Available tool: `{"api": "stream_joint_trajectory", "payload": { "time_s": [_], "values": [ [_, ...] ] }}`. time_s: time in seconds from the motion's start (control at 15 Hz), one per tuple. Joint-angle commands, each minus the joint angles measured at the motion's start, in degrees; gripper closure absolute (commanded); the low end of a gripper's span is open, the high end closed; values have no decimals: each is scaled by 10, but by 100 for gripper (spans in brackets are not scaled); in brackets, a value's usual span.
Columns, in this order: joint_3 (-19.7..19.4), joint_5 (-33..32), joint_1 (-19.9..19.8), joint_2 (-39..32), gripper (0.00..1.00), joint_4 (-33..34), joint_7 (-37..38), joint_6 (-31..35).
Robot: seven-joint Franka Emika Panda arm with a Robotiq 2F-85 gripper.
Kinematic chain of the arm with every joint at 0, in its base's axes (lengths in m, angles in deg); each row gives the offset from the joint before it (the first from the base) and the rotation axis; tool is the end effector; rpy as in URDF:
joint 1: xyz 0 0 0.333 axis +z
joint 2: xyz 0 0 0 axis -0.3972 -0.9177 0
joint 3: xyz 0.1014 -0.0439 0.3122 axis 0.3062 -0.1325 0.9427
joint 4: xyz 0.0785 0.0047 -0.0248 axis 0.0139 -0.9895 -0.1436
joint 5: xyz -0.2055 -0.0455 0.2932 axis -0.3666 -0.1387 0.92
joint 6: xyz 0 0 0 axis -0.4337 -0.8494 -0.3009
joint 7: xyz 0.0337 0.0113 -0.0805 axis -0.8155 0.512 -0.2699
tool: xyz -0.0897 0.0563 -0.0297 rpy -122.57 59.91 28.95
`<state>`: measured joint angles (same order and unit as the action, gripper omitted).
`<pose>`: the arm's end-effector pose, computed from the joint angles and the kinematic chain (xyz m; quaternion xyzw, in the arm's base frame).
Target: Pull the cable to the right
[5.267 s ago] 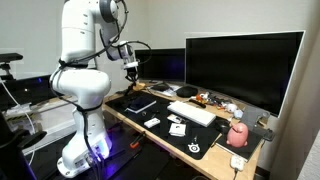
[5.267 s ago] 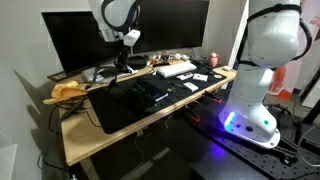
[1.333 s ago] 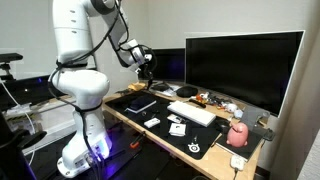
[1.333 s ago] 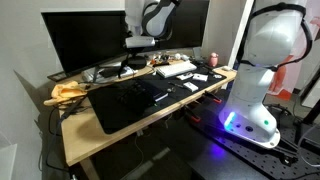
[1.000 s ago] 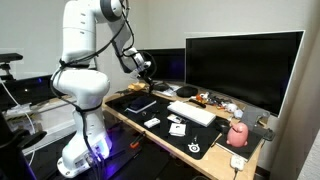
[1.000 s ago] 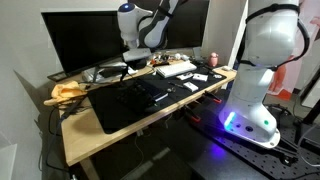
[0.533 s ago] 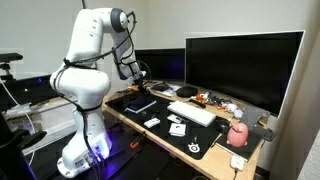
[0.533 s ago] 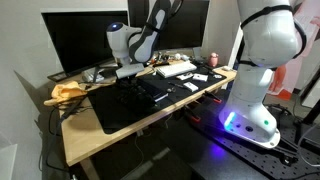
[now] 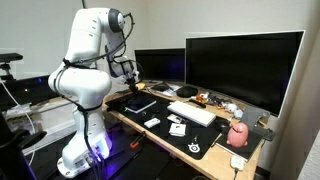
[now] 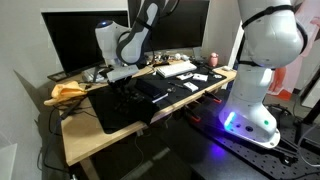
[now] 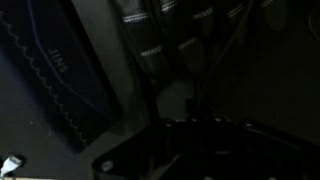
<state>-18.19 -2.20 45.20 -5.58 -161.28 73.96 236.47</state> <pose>0.4892 0.2793 0.2403 0.9877 -0.1014 0.0953 0.0706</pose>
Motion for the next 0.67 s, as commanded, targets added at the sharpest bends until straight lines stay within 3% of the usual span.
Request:
{"api": "stream_joint_trajectory", "payload": {
  "time_s": [0.0,0.27,0.33,0.6],
  "values": [
    [-6,43,19,12,99,3,-40,-45],
    [-12,52,24,15,99,10,-50,-72],
    [-12,53,23,16,77,10,-51,-75],
    [-13,56,20,27,48,9,-53,-80]
  ]
}}
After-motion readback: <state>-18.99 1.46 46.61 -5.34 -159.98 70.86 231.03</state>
